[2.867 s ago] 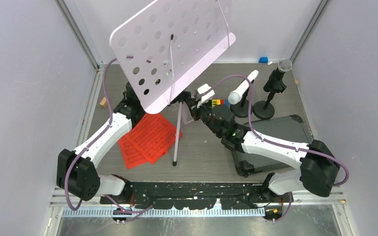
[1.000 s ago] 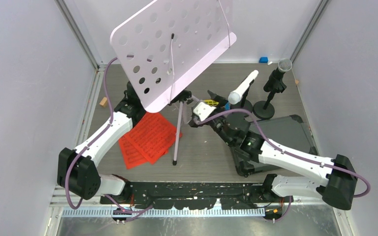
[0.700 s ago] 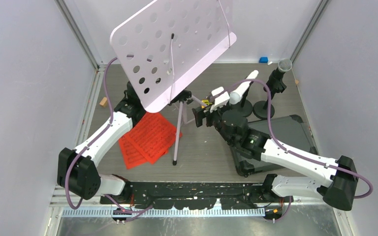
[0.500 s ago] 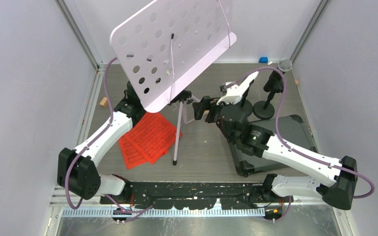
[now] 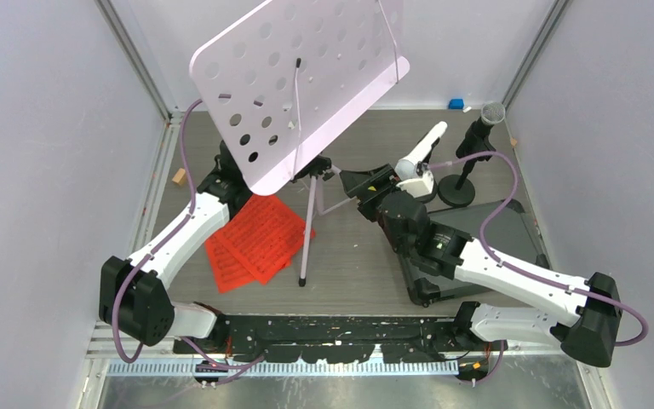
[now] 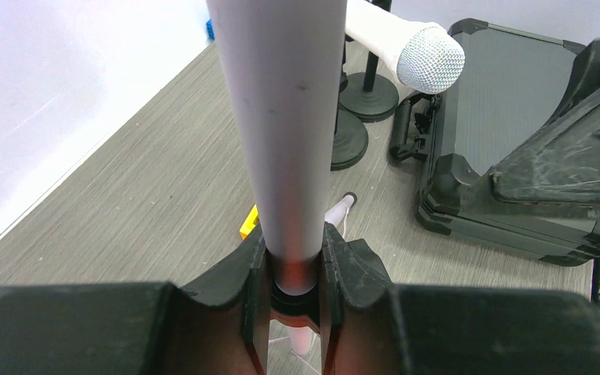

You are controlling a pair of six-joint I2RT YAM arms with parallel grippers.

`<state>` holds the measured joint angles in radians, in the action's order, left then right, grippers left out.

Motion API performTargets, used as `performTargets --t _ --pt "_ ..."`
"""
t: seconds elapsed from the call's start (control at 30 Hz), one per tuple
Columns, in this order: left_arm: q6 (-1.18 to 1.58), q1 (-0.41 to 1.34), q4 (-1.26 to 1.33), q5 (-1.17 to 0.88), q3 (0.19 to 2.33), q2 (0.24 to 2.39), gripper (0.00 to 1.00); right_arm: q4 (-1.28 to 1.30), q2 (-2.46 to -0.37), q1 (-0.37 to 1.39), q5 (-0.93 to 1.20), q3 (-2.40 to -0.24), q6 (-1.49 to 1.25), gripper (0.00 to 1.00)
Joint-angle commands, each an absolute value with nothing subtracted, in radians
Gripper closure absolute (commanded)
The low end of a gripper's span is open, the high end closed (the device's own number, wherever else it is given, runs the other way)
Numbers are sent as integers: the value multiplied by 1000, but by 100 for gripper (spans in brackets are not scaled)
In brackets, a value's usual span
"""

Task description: Pack up the instrument practice props

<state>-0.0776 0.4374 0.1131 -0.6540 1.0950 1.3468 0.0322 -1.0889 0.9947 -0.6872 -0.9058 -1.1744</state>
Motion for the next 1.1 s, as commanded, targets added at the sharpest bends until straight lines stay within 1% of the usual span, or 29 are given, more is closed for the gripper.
performTargets --t 0.0,0.13,0.23,0.3,0.37,0.47,0.73,0.8,0.9,1.07 --pt "-113 452 -52 -691 1088 1364 100 -130 -1099 986 -719 -849 -1470 28" --pt "-114 459 -56 -690 1087 1363 100 -147 -1132 959 -669 -848 -1533 32" --pt "-121 460 -61 -683 1086 1360 100 -148 -1172 866 -473 -866 -1582 34" --pt "-125 460 -64 -678 1086 1356 100 -166 -1202 812 -378 -857 -1641 35" --pt "-126 460 -63 -677 1083 1356 100 -222 -1223 785 -332 -834 -1681 39" --pt "-125 463 -64 -679 1086 1362 100 -258 -1242 777 -311 -823 -1703 43" --pt "-124 463 -77 -673 1094 1374 100 -322 -1253 778 -290 -806 -1710 44" --pt "-124 464 -77 -675 1094 1374 100 -333 -1257 777 -286 -804 -1714 46" --pt "-123 465 -76 -675 1094 1375 100 -344 -1267 777 -273 -803 -1723 53" --pt "-123 467 -78 -680 1095 1379 100 -354 -1292 779 -234 -806 -1734 56"
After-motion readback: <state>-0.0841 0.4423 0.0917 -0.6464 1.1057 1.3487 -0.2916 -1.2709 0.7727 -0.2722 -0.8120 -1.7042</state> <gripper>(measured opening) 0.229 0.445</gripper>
